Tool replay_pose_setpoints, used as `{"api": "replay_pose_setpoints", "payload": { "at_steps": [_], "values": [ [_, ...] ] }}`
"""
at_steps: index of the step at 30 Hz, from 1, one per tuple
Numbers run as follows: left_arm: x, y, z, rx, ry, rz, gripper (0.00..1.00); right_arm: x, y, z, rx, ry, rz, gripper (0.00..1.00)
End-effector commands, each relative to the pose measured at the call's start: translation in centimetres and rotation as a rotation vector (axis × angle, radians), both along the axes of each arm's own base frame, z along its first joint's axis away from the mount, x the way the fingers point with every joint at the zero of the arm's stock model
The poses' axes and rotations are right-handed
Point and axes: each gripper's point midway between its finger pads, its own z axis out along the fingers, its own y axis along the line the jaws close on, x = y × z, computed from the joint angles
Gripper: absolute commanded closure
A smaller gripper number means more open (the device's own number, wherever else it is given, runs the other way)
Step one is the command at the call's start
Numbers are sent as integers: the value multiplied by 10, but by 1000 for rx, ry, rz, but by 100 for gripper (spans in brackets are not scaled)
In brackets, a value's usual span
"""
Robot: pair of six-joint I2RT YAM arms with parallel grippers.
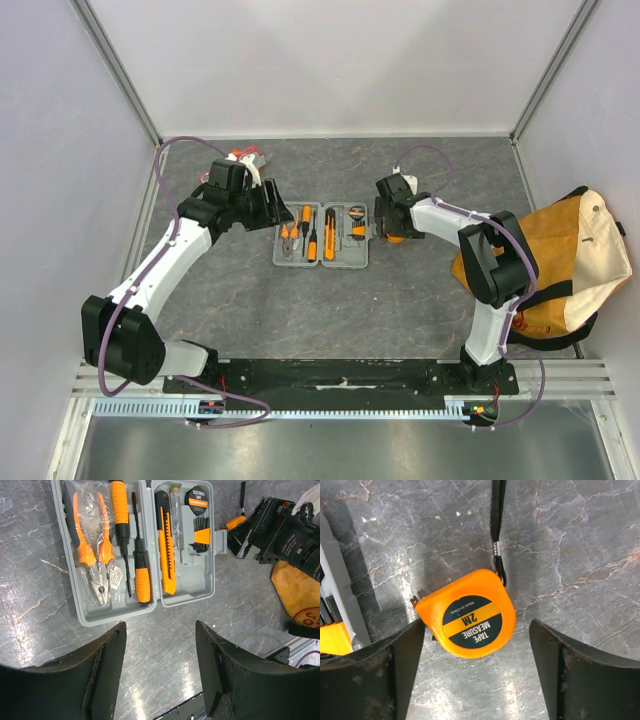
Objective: Pack the tool kit
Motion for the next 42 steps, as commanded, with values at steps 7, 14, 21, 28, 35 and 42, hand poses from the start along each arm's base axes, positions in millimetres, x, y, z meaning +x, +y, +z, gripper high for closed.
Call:
{"api": "replay_pose_setpoints", "payload": {
  "at_steps": [7, 14, 21, 28, 35, 42],
  "values": [
    [9, -4, 21, -21, -72, -27, 37, 15, -4, 0, -50, 4, 89, 3],
    [10, -4, 19, -14, -71, -28, 37, 20, 6, -8, -7, 52, 245, 7],
    [9, -4, 19, -18, -68, -33, 37, 8, 14, -22, 46, 117, 269, 15],
    [7, -4, 18, -18, -69, -34, 37, 4, 9, -18, 39, 124, 217, 47],
    [6, -3, 17, -12, -70, -35, 37, 18, 3, 37, 44, -26, 125, 52],
    [5, -1, 14, -2, -71, -33, 37, 23, 21, 101, 91, -169, 138, 53]
  ]
}}
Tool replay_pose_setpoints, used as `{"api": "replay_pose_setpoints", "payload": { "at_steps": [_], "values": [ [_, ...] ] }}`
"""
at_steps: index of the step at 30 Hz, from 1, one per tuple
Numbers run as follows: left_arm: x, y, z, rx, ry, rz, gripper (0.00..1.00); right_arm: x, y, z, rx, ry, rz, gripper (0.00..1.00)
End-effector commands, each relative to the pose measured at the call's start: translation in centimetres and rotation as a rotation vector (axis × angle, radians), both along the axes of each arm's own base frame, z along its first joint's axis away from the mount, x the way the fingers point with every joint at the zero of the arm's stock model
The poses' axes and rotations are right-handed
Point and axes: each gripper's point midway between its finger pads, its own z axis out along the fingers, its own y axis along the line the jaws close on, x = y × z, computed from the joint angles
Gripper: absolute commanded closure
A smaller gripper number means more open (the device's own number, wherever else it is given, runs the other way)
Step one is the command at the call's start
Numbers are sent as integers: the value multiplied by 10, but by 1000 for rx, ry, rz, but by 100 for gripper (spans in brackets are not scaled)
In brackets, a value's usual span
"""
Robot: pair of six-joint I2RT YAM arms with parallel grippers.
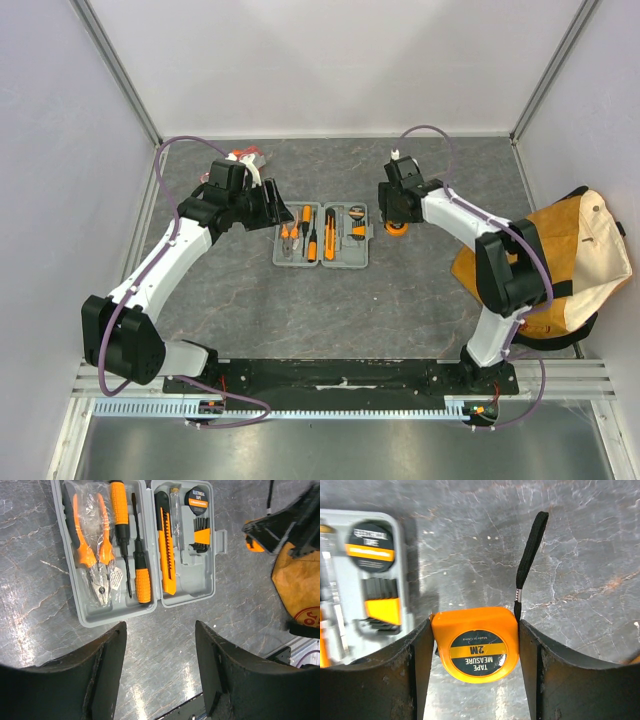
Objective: Pack the tool kit
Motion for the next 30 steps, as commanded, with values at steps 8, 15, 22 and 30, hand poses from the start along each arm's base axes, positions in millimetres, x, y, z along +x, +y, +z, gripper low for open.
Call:
{"api": "replay_pose_setpoints", "payload": {
  "at_steps": [8, 15, 22, 30],
  "values": [
    [4, 7, 10, 18, -71, -10, 37, -17, 93, 84, 117, -179, 109, 53],
    [3, 9, 0, 24, -46, 3, 37, -45, 116, 54, 133, -144, 30, 53],
    [4, 11, -14, 36, -9, 14, 37, -60, 124, 19, 107, -125, 0, 55],
    [5, 12, -16, 45, -9, 19, 37, -55, 117, 0, 47, -188, -47, 55]
  ]
}}
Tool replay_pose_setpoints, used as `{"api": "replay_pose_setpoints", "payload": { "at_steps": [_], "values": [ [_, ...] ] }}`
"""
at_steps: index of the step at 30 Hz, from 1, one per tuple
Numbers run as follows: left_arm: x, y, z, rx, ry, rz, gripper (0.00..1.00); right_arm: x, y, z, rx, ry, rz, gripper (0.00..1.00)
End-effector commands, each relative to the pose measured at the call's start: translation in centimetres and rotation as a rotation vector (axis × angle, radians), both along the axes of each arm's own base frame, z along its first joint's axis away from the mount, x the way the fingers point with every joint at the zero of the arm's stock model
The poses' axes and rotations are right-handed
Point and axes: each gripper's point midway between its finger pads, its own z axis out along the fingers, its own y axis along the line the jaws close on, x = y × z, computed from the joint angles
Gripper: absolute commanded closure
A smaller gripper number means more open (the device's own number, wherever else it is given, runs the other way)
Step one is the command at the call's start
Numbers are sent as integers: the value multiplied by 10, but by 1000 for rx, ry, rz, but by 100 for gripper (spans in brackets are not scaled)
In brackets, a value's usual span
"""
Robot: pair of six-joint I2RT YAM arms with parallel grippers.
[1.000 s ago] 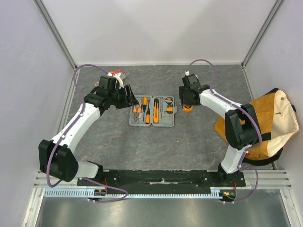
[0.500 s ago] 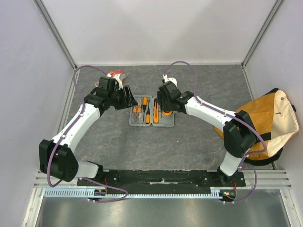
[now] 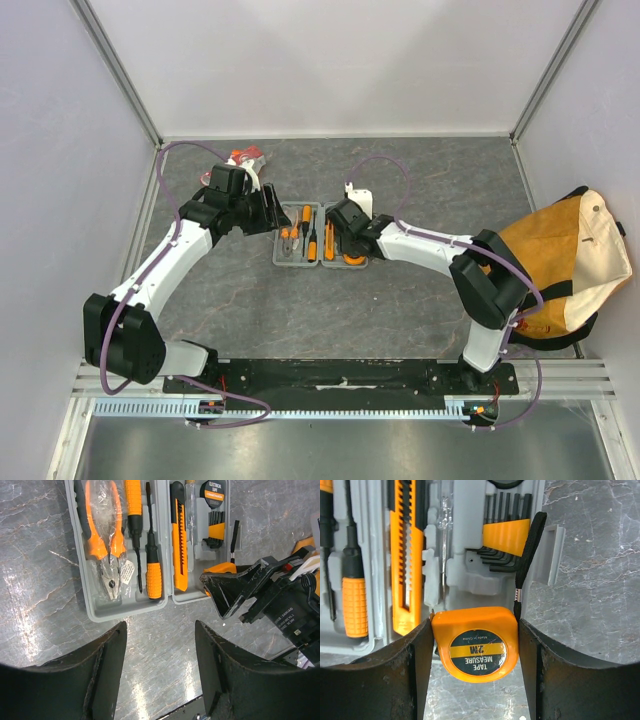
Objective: Pack the tool kit
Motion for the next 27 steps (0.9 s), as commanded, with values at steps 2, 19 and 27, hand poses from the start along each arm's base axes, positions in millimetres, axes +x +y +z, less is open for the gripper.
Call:
{"api": "replay_pose_setpoints", "payload": {
  "at_steps": [2, 19, 27],
  "values": [
    [7, 4, -1, 23, -32, 5, 37, 14, -3, 4, 4, -118, -93, 55],
    [6, 4, -4, 23, -24, 7, 38, 13, -3, -12, -28, -189, -125, 52],
    [6, 4, -7, 25, -19, 6, 38, 0, -9, -30, -67, -148, -89, 39]
  ]
}}
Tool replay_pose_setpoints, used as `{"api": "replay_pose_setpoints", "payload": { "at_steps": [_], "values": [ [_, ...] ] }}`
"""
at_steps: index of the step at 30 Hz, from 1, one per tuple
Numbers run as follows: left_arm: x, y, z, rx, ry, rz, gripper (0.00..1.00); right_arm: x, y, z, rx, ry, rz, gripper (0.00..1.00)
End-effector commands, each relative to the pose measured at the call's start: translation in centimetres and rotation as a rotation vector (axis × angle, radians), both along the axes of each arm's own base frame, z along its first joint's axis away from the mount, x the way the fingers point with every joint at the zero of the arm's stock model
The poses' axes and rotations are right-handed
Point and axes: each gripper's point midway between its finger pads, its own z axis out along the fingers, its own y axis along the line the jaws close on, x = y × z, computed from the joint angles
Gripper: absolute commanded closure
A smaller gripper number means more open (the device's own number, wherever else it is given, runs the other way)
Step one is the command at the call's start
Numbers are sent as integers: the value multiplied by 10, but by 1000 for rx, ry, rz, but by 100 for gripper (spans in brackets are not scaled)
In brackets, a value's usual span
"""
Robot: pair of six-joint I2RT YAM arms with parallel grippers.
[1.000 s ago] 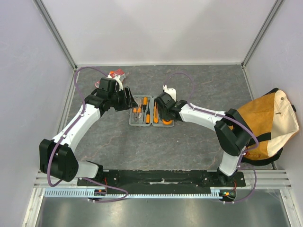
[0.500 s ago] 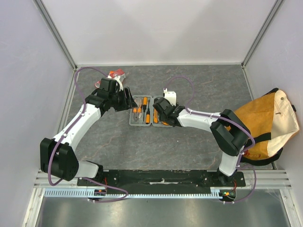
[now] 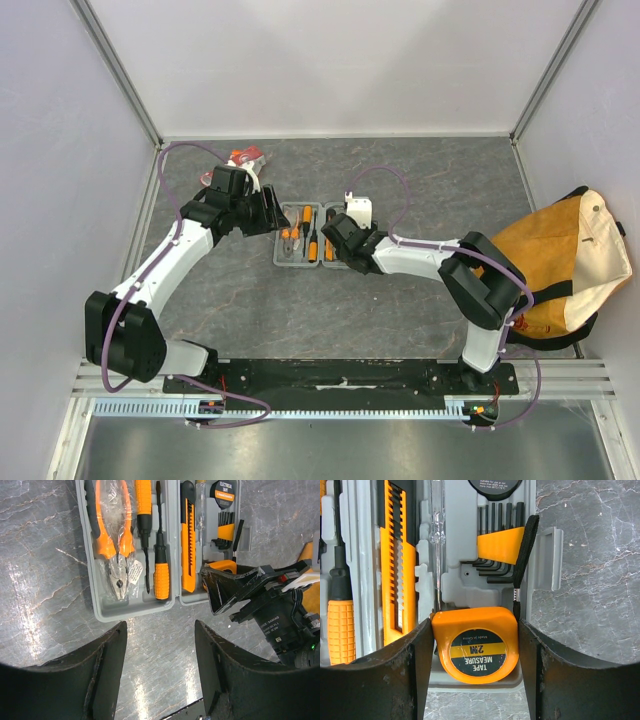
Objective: Pack the tool kit
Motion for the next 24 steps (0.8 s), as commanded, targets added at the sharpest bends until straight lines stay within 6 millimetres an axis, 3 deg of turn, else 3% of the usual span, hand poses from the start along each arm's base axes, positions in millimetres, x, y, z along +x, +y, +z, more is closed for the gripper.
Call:
{"api": "replay_pose_setpoints", "payload": {
  "at_steps": [1, 8, 17, 24],
  "values": [
    [5, 1, -1, 8, -27, -10, 38, -6, -8, -9, -25, 6, -8, 36],
    [5, 2, -7, 14, -11, 0, 38, -5, -4, 11, 0, -9, 7, 16],
    [6, 3, -31, 5, 45, 44, 38, -7, -2, 47, 20, -29, 44, 20],
    [11, 3, -66, 26, 109, 85, 38, -7, 2, 36, -63, 12, 157, 25]
  ]
}}
